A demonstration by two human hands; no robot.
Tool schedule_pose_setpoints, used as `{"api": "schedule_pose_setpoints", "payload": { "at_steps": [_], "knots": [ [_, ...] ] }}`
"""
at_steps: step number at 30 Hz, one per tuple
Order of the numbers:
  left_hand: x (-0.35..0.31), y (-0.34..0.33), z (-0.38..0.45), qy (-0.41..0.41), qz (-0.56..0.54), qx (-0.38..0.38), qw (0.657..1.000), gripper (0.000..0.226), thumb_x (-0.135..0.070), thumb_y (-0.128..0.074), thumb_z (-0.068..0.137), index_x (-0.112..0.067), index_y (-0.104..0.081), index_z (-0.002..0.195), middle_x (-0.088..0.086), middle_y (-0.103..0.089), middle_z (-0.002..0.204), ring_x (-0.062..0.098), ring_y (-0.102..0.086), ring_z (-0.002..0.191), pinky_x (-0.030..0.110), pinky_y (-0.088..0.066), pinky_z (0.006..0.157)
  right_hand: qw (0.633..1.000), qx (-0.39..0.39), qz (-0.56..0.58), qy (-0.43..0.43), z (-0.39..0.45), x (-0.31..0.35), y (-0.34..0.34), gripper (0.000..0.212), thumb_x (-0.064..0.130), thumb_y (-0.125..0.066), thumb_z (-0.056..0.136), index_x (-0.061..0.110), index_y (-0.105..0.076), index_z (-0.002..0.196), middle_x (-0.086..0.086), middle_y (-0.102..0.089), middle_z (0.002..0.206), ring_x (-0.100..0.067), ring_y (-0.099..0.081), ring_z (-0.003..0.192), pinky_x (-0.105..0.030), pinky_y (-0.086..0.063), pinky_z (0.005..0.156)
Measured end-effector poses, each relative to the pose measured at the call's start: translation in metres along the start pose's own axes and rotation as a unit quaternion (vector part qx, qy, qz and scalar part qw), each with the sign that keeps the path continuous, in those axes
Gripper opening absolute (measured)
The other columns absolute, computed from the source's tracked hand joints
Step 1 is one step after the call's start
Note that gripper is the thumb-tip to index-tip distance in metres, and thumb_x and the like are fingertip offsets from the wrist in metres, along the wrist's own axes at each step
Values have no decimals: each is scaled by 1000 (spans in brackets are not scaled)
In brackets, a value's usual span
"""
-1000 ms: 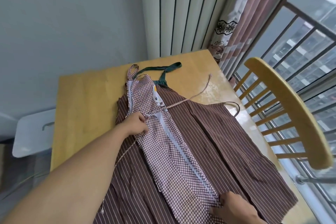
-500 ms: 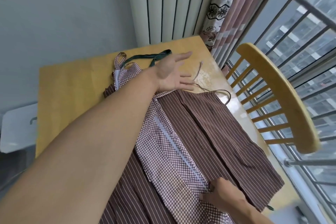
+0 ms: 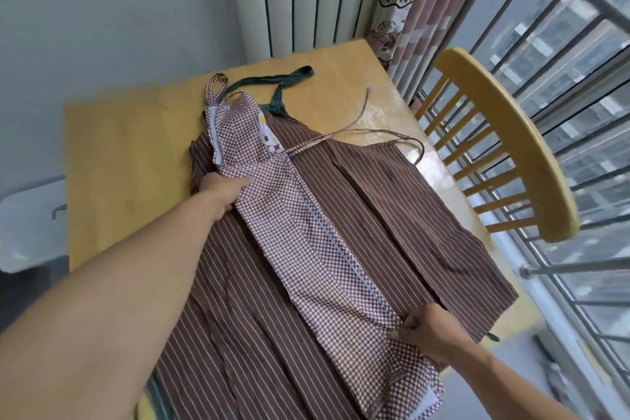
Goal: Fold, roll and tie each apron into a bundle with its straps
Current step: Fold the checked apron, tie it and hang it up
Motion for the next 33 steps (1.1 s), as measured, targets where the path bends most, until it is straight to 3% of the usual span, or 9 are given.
{"api": "schedule_pose_setpoints", "payload": {
  "at_steps": [7, 10, 13, 16, 18, 22, 26, 29, 33],
  "knots": [
    [4, -1, 6, -19, -31, -52, 998, 48, -32, -77, 90, -2, -63, 125, 11, -69, 125, 27, -67, 99, 32, -55, 67, 998, 56, -37, -16, -24, -25, -17, 45, 51, -90, 68, 13, -70, 79, 2, -68, 74, -9, -61, 69, -24, -37, 55],
    [11, -7, -9, 5, -71, -21, 997, 60, -38, -74, 92, -5, -54, 138, 7, -64, 135, 28, -64, 112, 38, -57, 83, 998, 57, 4, -38, -35, -42, -29, 39, 46, -88, 73, 12, -71, 83, -1, -74, 87, -14, -69, 84, -26, -44, 62],
    [20, -18, -53, 38, -90, 87, 991, 54, -31, -71, 95, -8, -52, 140, 4, -62, 135, 27, -57, 125, 42, -50, 100, 988, -25, 152, -18, -49, -51, -36, 28, 38, -82, 84, 14, -66, 80, 3, -72, 83, -14, -67, 79, -38, -55, 73],
    [42, -29, -105, 74, -123, 168, 975, 47, -26, -70, 96, -9, -55, 136, 7, -65, 131, 23, -61, 114, 37, -49, 103, 956, -171, 236, -16, -68, -50, -33, 26, 35, -80, 87, 13, -69, 97, 4, -72, 91, -14, -69, 86, -21, -50, 62],
    [66, -42, -131, 94, -122, 204, 967, 41, -23, -69, 96, -9, -56, 133, 6, -66, 117, 21, -61, 106, 35, -47, 102, 948, -176, 264, -18, -73, -51, -40, 38, 32, -85, 82, 14, -66, 110, 1, -71, 102, -13, -68, 91, -20, -52, 71],
    [105, -66, -159, 87, -155, 129, 976, 47, -13, -74, 91, -5, -57, 135, 7, -62, 133, 21, -59, 111, 32, -46, 99, 963, -153, 218, -44, -67, -56, -45, 55, 31, -92, 73, 15, -61, 114, -1, -68, 111, -20, -66, 101, -40, -56, 91],
    [111, -67, -168, 51, -150, 3, 987, 73, -12, -82, 84, -10, -46, 147, 10, -56, 142, 30, -58, 123, 31, -46, 90, 983, -91, 142, -70, -67, -51, -37, 50, 40, -90, 74, 16, -56, 100, 0, -63, 98, -19, -64, 95, -26, -49, 72],
    [122, -72, -175, 120, -133, 63, 982, 73, -23, -81, 87, -7, -44, 148, 14, -53, 147, 32, -55, 127, 38, -51, 97, 992, -56, 94, -63, -64, -56, -37, 50, 52, -86, 74, 12, -58, 83, 1, -60, 78, -15, -59, 72, -24, -40, 56],
    [145, -84, -199, 142, -123, 128, 974, 61, -26, -75, 93, -3, -49, 143, 17, -57, 141, 32, -55, 127, 38, -52, 97, 993, -26, 115, -9, -67, -65, -39, 52, 58, -84, 73, 14, -58, 77, -1, -60, 79, -15, -59, 72, -29, -41, 60]
  ]
}}
Point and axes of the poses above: each hand's wrist, its own z-axis towards the middle knuckle, its own y-axis out of the back of the hand, x = y × z, the point moved 3 cm from there along z, towards the middle knuckle
